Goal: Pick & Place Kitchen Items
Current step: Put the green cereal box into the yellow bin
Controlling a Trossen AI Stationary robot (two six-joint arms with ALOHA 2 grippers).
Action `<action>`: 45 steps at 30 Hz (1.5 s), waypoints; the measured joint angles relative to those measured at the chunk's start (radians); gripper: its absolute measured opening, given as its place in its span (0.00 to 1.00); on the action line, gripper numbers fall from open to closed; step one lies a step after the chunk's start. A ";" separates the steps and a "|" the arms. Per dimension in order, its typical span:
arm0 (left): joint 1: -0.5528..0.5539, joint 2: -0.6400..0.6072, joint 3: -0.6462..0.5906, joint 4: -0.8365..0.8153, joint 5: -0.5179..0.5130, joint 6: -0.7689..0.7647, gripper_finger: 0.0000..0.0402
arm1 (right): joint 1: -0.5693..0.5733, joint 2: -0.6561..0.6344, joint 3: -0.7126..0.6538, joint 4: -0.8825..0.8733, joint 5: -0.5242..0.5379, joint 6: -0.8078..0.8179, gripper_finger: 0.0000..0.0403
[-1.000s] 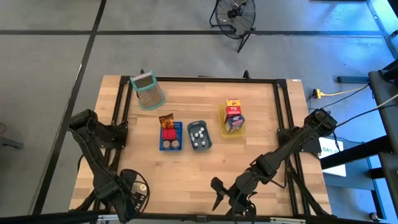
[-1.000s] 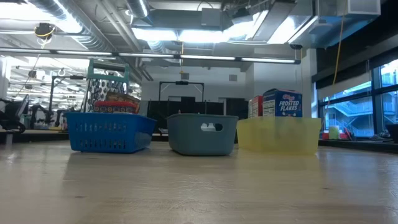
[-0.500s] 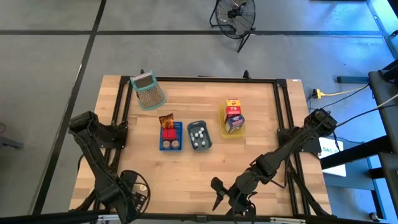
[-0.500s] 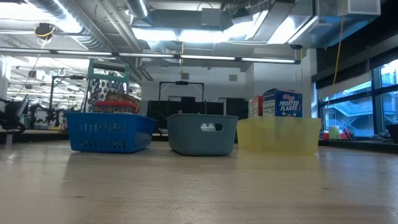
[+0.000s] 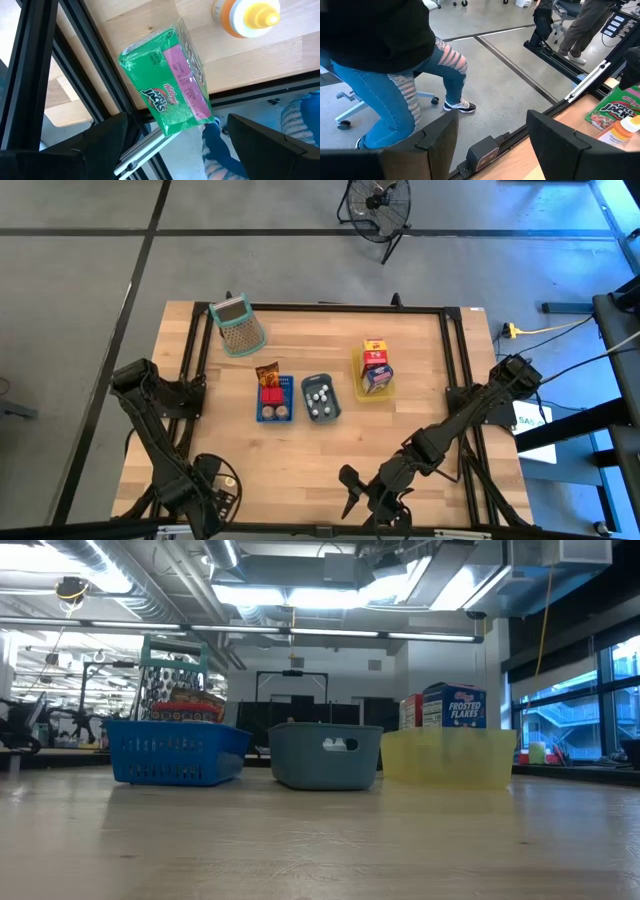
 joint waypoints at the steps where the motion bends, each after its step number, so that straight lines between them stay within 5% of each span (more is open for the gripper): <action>1: 0.000 0.002 0.000 0.000 0.000 -0.001 0.85 | 0.000 0.000 0.000 0.000 0.000 0.000 0.59; 45: -0.001 0.072 0.000 -0.004 -0.050 0.002 0.85 | 0.000 0.000 0.000 0.003 0.003 0.000 0.59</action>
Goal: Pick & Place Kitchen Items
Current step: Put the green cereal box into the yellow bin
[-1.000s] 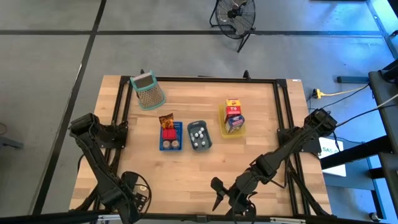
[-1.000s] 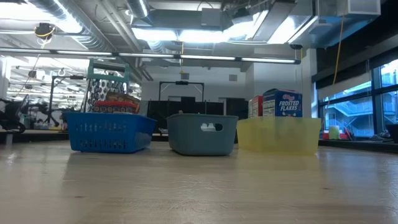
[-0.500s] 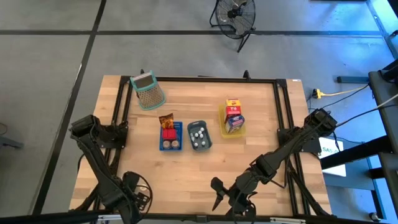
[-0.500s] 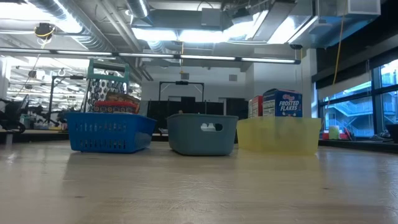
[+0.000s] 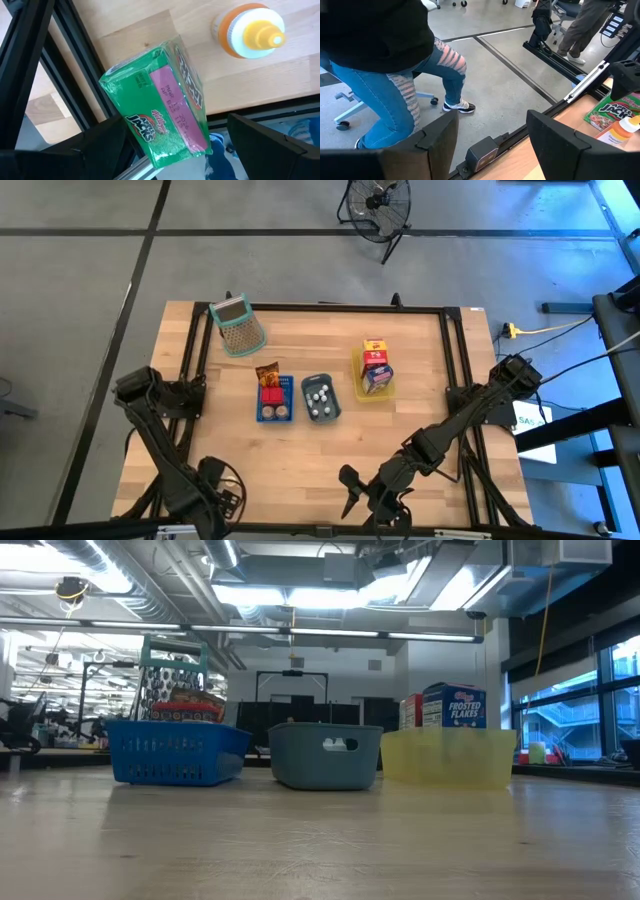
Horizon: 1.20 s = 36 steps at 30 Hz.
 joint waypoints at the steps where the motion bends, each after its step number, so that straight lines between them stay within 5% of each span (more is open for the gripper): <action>1: 0.000 0.004 0.000 0.000 0.000 0.000 0.85 | 0.000 0.000 0.000 0.000 0.000 0.000 0.59; 17: -0.005 0.017 0.000 0.011 0.011 -0.009 0.82 | 0.000 0.000 0.000 -0.003 -0.001 0.000 0.59; 36: -0.023 0.017 0.000 0.010 -0.002 0.032 0.47 | 0.000 0.000 0.000 0.000 -0.001 0.000 0.59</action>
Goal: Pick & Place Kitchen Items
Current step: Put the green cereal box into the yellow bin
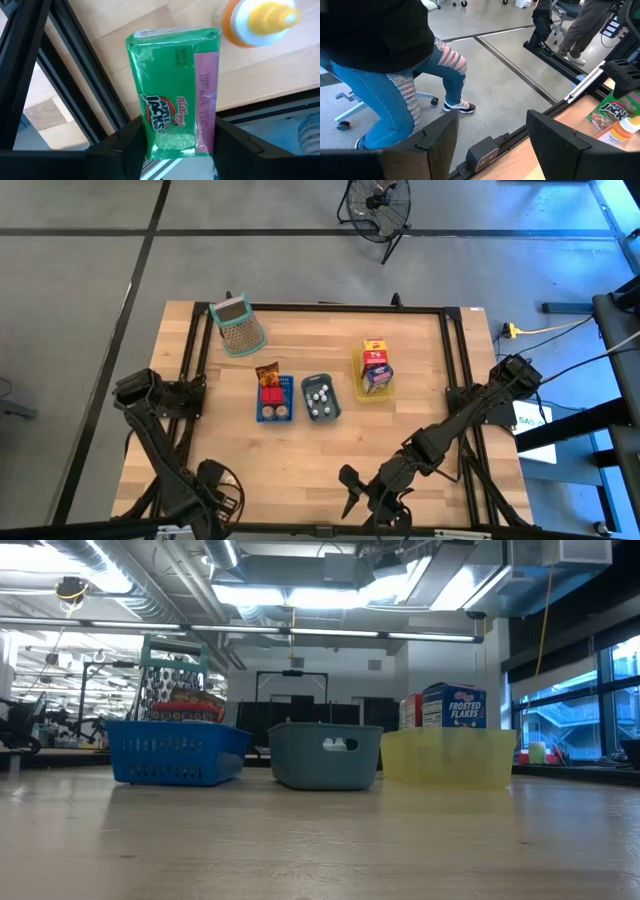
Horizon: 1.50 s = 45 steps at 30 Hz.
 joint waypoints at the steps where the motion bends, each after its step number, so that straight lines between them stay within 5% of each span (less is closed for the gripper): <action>1: -0.003 0.000 0.000 0.000 0.001 -0.003 0.45 | 0.000 0.000 0.000 0.001 0.000 0.000 0.59; 12: -0.015 -0.014 0.060 -0.058 0.082 0.013 0.36 | 0.002 0.000 0.000 0.007 -0.005 -0.001 0.59; 26: -0.011 -0.016 0.254 -0.271 0.083 0.057 0.36 | 0.087 0.000 0.000 0.000 -0.380 -0.190 0.59; 33: -0.005 -0.053 0.300 -0.277 0.095 0.058 0.36 | 0.127 0.000 -0.001 -0.032 -0.384 -0.335 0.59; 41: 0.016 -0.122 0.303 -0.276 0.053 0.116 0.36 | 0.136 0.000 -0.001 -0.015 -0.383 -0.326 0.59; 45: 0.020 -0.171 0.303 -0.276 -0.046 0.118 0.36 | 0.146 0.000 -0.001 -0.018 -0.383 -0.333 0.59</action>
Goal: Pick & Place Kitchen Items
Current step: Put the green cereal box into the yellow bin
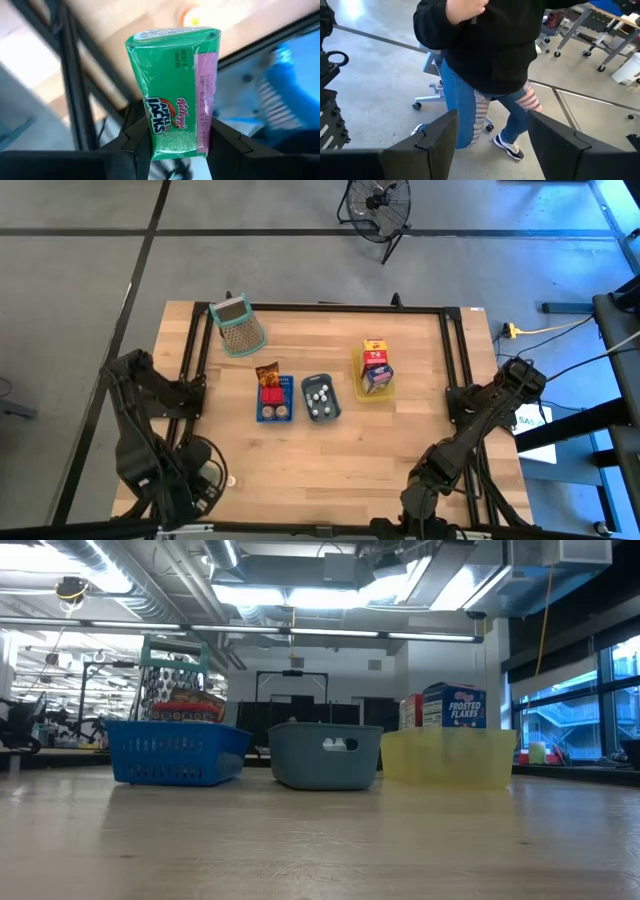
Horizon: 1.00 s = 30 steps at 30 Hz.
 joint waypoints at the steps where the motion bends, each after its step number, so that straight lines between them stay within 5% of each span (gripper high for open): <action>1: 0.001 -0.012 0.000 -0.001 -0.037 0.000 0.36 | 0.002 0.000 0.000 0.000 0.000 0.000 0.59; 7: 0.032 -0.057 0.000 0.000 -0.214 0.125 0.36 | 0.006 0.000 0.000 -0.004 0.000 0.054 0.59; 12: 0.102 -0.064 0.000 0.000 -0.268 0.333 0.36 | 0.007 0.000 0.000 0.073 0.070 0.125 0.59; 17: 0.200 -0.063 0.000 0.000 -0.317 0.620 0.36 | 0.006 0.000 0.000 0.158 0.323 0.348 0.59; 26: 0.273 -0.048 -0.001 0.080 -0.507 1.077 0.36 | 0.001 0.000 0.001 0.210 0.801 0.392 0.59; 30: 0.269 -0.034 -0.001 0.166 -0.581 1.244 0.36 | -0.017 0.000 0.001 0.255 1.106 0.487 0.59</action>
